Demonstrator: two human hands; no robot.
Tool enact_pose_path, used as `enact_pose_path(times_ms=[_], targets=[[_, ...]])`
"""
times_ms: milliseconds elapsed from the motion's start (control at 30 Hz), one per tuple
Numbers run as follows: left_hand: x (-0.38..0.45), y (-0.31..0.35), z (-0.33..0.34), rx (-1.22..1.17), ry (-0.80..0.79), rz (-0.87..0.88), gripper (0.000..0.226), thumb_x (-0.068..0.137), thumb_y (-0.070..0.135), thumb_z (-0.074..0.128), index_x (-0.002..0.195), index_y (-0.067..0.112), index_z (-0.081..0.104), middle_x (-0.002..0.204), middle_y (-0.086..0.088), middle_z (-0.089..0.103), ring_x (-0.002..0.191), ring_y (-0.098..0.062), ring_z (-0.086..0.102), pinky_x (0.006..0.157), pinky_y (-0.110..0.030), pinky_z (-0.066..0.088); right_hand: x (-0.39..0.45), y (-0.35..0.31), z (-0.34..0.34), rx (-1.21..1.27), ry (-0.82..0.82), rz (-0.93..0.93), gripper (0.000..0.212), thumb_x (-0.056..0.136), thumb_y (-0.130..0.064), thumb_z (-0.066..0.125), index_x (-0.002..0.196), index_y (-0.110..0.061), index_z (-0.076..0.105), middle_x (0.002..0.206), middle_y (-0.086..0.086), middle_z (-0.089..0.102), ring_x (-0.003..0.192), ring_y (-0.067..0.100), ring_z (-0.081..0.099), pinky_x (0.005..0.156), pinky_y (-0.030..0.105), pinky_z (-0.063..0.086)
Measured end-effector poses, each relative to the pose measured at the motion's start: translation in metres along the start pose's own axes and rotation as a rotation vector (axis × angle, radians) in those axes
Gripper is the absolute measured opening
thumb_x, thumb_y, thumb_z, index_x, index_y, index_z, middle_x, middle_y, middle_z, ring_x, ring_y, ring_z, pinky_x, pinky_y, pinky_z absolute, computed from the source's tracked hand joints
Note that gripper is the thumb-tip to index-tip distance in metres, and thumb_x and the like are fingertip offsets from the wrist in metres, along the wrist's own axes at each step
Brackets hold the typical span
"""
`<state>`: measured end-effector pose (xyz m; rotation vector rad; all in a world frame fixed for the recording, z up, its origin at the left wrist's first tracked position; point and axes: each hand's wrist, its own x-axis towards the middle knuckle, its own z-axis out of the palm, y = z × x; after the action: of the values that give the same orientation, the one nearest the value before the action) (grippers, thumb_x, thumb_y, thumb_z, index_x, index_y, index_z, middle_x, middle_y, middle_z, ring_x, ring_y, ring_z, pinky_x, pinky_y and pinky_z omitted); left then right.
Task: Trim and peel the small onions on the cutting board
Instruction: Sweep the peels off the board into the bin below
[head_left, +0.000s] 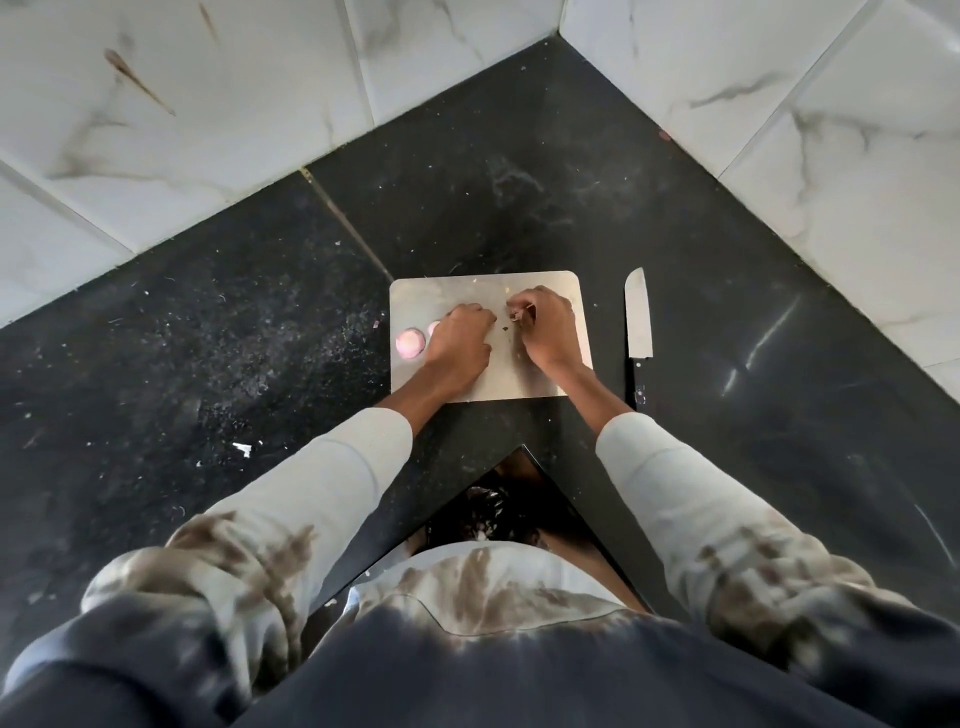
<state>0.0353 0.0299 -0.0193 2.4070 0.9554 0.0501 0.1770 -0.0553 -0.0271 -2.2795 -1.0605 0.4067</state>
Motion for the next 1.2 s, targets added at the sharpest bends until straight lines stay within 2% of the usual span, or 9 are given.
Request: enact_pose_path(times_ms=[167,233,400,500,600,767,933,1100,1200], targets=[[0.002,-0.003,0.005,-0.013,0.01,-0.031,0.042,0.098,0.009,0.069,0.139,0.015,0.067,0.14,-0.005,0.065,0.128,-0.026,0.06,0.113,-0.039,0.05,0.02,0.001,-0.001,-0.05,-0.127,-0.136,0.035,0.103,0.006,0.055,0.134,-0.003,0.07,0.134,0.009,0.064,0.127,0.027,0.054,0.111,0.035,0.046],[0.003,-0.004,0.007,-0.009,0.015,-0.037,0.044,0.098,0.01,0.07,0.141,0.017,0.066,0.142,-0.004,0.064,0.13,-0.025,0.06,0.114,-0.038,0.049,0.023,0.006,-0.002,-0.109,-0.19,-0.206,0.037,0.103,0.008,0.055,0.137,0.001,0.068,0.136,0.013,0.06,0.127,0.031,0.05,0.111,0.037,0.044],[0.007,-0.004,0.006,-0.017,0.032,-0.036,0.044,0.093,0.009,0.077,0.136,0.015,0.07,0.135,-0.004,0.068,0.126,-0.027,0.061,0.112,-0.04,0.051,0.004,0.013,-0.007,-0.076,-0.177,-0.3,0.028,0.093,0.014,0.059,0.106,0.0,0.078,0.109,0.012,0.068,0.103,0.029,0.064,0.095,0.036,0.054],[0.007,-0.005,0.005,-0.035,0.027,-0.036,0.045,0.092,0.009,0.079,0.135,0.015,0.07,0.135,-0.004,0.068,0.126,-0.027,0.061,0.112,-0.041,0.051,-0.003,0.015,-0.005,-0.002,-0.119,-0.199,0.035,0.091,0.014,0.059,0.113,-0.007,0.077,0.11,0.004,0.07,0.102,0.02,0.067,0.098,0.033,0.056],[0.006,-0.006,0.006,-0.047,0.035,-0.042,0.047,0.092,0.011,0.079,0.138,0.017,0.069,0.138,-0.002,0.067,0.127,-0.025,0.061,0.114,-0.039,0.049,-0.005,0.013,-0.001,0.002,-0.063,-0.114,0.03,0.099,0.006,0.061,0.123,-0.005,0.075,0.12,0.005,0.068,0.11,0.023,0.066,0.103,0.032,0.054],[0.004,-0.006,0.007,-0.056,0.046,-0.051,0.046,0.092,0.012,0.079,0.136,0.018,0.07,0.135,-0.001,0.068,0.124,-0.024,0.062,0.112,-0.039,0.051,-0.011,0.005,0.003,-0.06,-0.11,-0.16,0.019,0.098,0.002,0.06,0.104,-0.005,0.077,0.109,0.009,0.065,0.103,0.029,0.062,0.092,0.036,0.051],[0.001,-0.004,0.006,-0.055,0.041,-0.053,0.042,0.092,0.013,0.078,0.133,0.019,0.071,0.131,0.0,0.069,0.122,-0.022,0.062,0.11,-0.038,0.052,-0.017,-0.001,0.008,-0.066,-0.029,-0.198,0.018,0.098,-0.003,0.073,0.115,-0.002,0.079,0.113,0.009,0.07,0.107,0.025,0.065,0.093,0.031,0.054],[-0.001,-0.007,0.003,-0.042,0.036,-0.039,0.036,0.096,0.007,0.072,0.13,0.019,0.073,0.125,-0.002,0.071,0.114,-0.023,0.065,0.102,-0.04,0.058,-0.008,-0.003,0.009,-0.152,-0.105,-0.19,0.024,0.095,0.008,0.06,0.103,-0.004,0.079,0.111,0.016,0.069,0.105,0.034,0.062,0.091,0.045,0.053],[-0.001,-0.007,0.001,-0.037,0.029,-0.04,0.032,0.1,0.005,0.065,0.128,0.017,0.075,0.12,-0.004,0.073,0.106,-0.024,0.067,0.095,-0.04,0.061,-0.006,-0.006,0.008,-0.168,-0.131,-0.19,0.023,0.097,0.007,0.059,0.101,-0.003,0.079,0.108,0.015,0.07,0.098,0.031,0.064,0.084,0.038,0.053]])
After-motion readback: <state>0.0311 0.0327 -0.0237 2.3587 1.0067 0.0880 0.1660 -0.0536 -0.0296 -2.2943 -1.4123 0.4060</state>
